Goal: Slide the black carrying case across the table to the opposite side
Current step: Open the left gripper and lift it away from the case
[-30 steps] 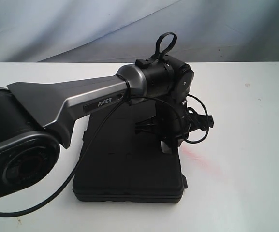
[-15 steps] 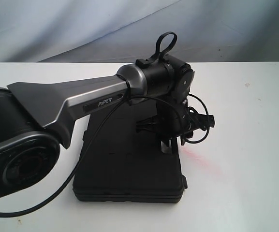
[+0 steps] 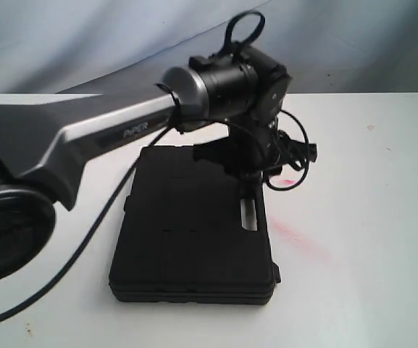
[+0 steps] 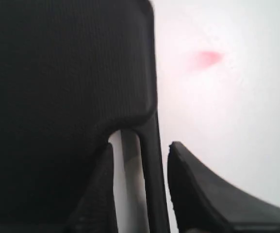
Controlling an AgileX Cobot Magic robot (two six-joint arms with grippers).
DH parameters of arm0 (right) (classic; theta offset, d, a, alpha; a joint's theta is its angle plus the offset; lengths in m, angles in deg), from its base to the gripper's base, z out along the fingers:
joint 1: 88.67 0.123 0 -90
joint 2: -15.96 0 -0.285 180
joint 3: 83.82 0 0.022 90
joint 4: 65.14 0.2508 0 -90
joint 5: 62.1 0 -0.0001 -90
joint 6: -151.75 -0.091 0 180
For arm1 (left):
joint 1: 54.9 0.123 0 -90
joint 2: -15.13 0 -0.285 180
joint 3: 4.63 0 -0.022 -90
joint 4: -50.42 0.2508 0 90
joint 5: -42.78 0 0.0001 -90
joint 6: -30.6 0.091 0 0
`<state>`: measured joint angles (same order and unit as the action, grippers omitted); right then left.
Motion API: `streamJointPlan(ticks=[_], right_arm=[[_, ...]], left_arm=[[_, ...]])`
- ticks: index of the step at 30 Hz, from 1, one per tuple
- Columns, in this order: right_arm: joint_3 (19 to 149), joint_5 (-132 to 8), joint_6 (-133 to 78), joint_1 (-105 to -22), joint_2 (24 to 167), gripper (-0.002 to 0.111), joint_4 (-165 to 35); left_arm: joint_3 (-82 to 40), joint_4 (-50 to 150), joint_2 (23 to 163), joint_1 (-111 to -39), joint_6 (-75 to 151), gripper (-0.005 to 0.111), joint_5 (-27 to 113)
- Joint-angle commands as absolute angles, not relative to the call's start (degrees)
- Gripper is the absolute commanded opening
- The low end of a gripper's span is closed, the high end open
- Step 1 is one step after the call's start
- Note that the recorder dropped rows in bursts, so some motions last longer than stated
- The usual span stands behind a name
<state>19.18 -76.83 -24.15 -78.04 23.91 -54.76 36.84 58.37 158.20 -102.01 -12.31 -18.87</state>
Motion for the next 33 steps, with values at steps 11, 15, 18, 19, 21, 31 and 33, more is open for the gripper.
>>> streamJointPlan(ticks=[11,15,18,19,21,31,33], right_arm=[[19.0,-76.6,-24.2,-77.8,23.7,0.0,-54.4],[19.0,-76.6,-24.2,-77.8,23.7,0.0,-54.4],[19.0,-76.6,-24.2,-77.8,23.7,0.0,-54.4],[19.0,-76.6,-24.2,-77.8,23.7,0.0,-54.4],[19.0,-76.6,-24.2,-77.8,23.7,0.0,-54.4],[19.0,-76.6,-24.2,-77.8,23.7,0.0,-54.4],[19.0,-76.6,-24.2,-77.8,23.7,0.0,-54.4]], left_arm=[[31.1,68.6,137.7,-106.3,10.4,0.01,-13.9],[23.7,70.4,132.3,-108.9,10.4,0.0,-7.4],[16.8,73.0,127.0,-110.5,10.7,0.0,-2.7],[13.9,73.8,124.9,-111.0,11.0,0.0,-1.0],[8.5,74.1,121.0,-111.4,11.0,0.0,1.9],[-20.4,83.9,96.5,-111.4,-4.0,0.0,8.7],[-25.3,88.7,91.5,-111.4,-9.9,0.0,8.4]])
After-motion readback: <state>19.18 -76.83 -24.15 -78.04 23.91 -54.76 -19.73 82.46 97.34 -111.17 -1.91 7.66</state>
